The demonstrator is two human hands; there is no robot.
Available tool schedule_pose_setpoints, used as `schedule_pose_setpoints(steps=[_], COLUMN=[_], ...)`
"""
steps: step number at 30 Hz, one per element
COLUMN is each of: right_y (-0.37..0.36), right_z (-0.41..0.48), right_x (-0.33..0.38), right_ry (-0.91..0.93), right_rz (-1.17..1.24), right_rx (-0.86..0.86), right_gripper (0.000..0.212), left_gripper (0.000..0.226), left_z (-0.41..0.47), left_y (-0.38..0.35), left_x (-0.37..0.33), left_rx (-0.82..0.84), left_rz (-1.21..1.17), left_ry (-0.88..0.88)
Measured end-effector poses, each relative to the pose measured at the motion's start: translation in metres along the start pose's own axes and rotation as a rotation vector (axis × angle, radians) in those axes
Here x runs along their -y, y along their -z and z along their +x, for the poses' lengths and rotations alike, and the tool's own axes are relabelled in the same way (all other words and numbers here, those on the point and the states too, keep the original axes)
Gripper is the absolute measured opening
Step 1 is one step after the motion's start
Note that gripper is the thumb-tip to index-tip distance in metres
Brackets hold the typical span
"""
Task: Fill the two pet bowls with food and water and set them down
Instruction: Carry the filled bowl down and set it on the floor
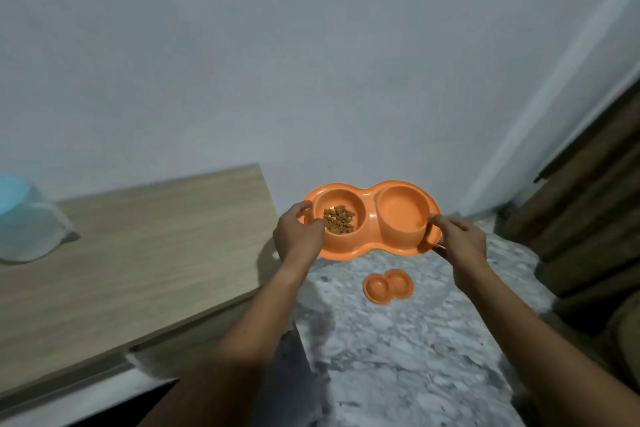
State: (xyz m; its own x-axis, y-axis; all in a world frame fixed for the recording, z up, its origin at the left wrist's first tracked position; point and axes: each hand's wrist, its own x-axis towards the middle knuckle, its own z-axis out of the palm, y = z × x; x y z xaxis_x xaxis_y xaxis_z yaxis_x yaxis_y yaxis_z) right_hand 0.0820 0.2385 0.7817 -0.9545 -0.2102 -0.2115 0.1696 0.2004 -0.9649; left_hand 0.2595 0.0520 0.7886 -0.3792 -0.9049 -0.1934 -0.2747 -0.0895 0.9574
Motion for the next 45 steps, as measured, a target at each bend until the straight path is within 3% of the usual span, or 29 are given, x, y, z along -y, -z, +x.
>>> schedule_pose_setpoints(steps=[7,14,19,22,26,30,33,35,38,42,45], right_y=[0.03,0.015,-0.02,-0.05,-0.086,-0.117,-0.131,-0.138,-0.151,-0.163,-0.167], right_z=[0.078,0.149,0.225,0.28,0.342,0.395,0.418,0.43,0.446,0.46,0.463], right_x=[-0.029,-0.092,-0.201,-0.299,-0.431,-0.56,-0.635,-0.676,-0.73,-0.774,-0.787], right_ry=[-0.084,-0.217,-0.302,-0.331,-0.362,-0.369,-0.365,-0.382,-0.375,-0.361,-0.32], right_rz=[-0.087,-0.19,-0.302,-0.365,-0.4,-0.445,-0.486,-0.504,-0.532,-0.56,-0.594], right_rx=[-0.057,0.041,0.15,0.224,0.292,0.327,0.355,0.359,0.396,0.445,0.446], right_gripper=[0.013,0.021,0.031,0.041,0.026,0.04,0.029,0.043,0.02,0.043,0.011], left_gripper=[0.04,0.042,0.027,0.034,0.042,0.045,0.042,0.044,0.052,0.053,0.05], left_z=[0.04,0.073,0.112,0.145,0.19,0.233,0.256,0.267,0.279,0.29,0.295], left_y=[-0.093,-0.148,-0.202,-0.239,-0.284,-0.323,-0.346,-0.356,-0.366,-0.369,-0.37], left_x=[0.025,0.087,0.2,0.297,0.429,0.551,0.626,0.667,0.721,0.763,0.775], left_rx=[0.092,0.047,-0.028,-0.091,-0.178,-0.208,-0.175,-0.177,-0.16,-0.149,-0.126], left_rz=[0.077,0.177,0.299,0.333,0.371,0.379,0.327,0.328,0.339,0.358,0.388], left_ry=[0.054,0.108,0.174,0.253,0.371,0.419,0.443,0.461,0.508,0.502,0.5])
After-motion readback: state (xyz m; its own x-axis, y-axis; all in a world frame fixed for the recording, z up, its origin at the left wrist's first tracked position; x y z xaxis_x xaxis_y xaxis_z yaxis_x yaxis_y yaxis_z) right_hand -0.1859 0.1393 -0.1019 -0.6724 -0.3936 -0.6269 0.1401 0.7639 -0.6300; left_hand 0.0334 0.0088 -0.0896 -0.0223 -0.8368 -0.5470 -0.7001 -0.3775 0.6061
